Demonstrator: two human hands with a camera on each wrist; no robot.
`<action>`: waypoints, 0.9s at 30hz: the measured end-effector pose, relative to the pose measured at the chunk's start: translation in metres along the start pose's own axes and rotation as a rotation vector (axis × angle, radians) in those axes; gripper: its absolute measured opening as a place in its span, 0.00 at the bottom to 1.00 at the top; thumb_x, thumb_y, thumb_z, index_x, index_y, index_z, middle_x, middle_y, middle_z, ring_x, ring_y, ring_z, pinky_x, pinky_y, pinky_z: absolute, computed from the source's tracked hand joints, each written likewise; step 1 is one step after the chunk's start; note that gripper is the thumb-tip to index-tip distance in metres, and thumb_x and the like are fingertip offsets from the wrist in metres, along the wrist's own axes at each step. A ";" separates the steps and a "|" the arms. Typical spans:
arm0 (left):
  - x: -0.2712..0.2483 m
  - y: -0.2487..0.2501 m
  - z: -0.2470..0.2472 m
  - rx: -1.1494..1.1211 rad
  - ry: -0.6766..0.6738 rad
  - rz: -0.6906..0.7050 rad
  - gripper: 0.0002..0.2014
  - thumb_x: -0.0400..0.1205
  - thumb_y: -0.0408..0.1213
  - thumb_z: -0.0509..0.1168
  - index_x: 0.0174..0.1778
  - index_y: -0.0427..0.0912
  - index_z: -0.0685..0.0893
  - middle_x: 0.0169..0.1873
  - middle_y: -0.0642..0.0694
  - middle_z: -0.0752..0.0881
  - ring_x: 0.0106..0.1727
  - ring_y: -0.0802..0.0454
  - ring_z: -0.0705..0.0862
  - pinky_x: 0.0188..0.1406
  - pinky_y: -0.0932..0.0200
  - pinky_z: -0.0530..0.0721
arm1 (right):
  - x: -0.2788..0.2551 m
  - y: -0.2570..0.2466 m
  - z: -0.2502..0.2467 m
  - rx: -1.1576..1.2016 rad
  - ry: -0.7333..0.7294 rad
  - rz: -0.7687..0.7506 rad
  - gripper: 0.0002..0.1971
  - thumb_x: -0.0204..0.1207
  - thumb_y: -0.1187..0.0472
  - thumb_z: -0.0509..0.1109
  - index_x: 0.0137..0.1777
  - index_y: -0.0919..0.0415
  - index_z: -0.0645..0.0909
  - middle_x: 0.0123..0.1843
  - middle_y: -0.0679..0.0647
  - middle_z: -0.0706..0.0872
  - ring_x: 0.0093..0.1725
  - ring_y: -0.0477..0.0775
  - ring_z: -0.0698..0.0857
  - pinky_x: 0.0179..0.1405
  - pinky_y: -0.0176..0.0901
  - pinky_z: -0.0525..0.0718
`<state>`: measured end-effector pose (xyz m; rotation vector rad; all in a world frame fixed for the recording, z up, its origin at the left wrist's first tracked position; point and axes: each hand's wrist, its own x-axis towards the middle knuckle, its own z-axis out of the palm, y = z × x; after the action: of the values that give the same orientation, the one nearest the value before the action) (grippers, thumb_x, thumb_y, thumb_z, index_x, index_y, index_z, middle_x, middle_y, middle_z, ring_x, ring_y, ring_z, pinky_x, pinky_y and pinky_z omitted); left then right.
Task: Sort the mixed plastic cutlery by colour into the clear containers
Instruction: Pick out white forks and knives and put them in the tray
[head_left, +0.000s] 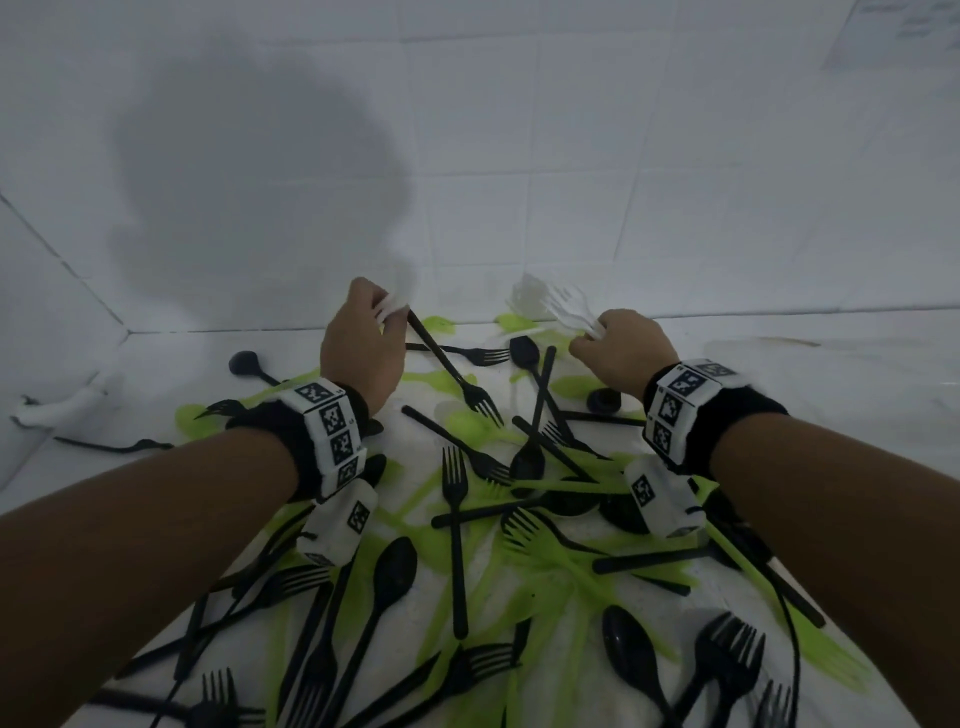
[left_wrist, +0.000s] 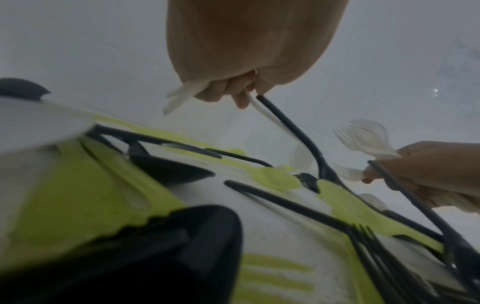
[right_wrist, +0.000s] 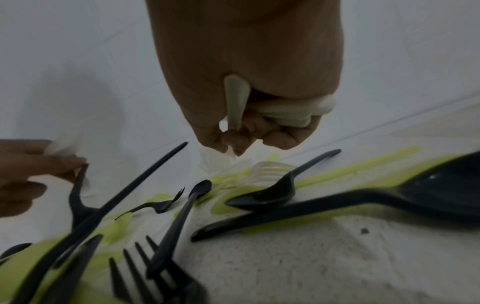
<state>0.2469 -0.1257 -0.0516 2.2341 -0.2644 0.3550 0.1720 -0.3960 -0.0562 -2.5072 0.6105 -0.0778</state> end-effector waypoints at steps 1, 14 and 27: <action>0.001 0.003 -0.001 -0.031 0.024 0.028 0.09 0.88 0.42 0.65 0.53 0.43 0.72 0.43 0.47 0.82 0.43 0.43 0.82 0.43 0.49 0.80 | 0.002 0.001 0.001 -0.016 -0.015 -0.002 0.14 0.77 0.50 0.70 0.37 0.58 0.74 0.35 0.54 0.80 0.36 0.56 0.79 0.29 0.43 0.68; 0.003 0.040 0.015 -0.391 -0.035 -0.169 0.21 0.81 0.44 0.76 0.62 0.43 0.74 0.49 0.49 0.85 0.45 0.56 0.85 0.44 0.64 0.82 | 0.010 0.012 0.007 -0.217 -0.117 -0.058 0.06 0.79 0.58 0.66 0.42 0.59 0.79 0.40 0.54 0.83 0.39 0.54 0.83 0.28 0.41 0.70; -0.001 0.057 0.009 -0.223 -0.142 0.127 0.10 0.92 0.41 0.57 0.45 0.45 0.70 0.30 0.47 0.75 0.28 0.54 0.72 0.25 0.63 0.72 | -0.015 0.008 -0.004 -0.348 0.002 -0.133 0.07 0.84 0.58 0.62 0.44 0.55 0.75 0.40 0.50 0.80 0.44 0.60 0.82 0.40 0.45 0.76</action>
<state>0.2303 -0.1686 -0.0170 2.0297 -0.4995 0.2220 0.1550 -0.3977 -0.0557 -2.8835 0.4914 -0.0243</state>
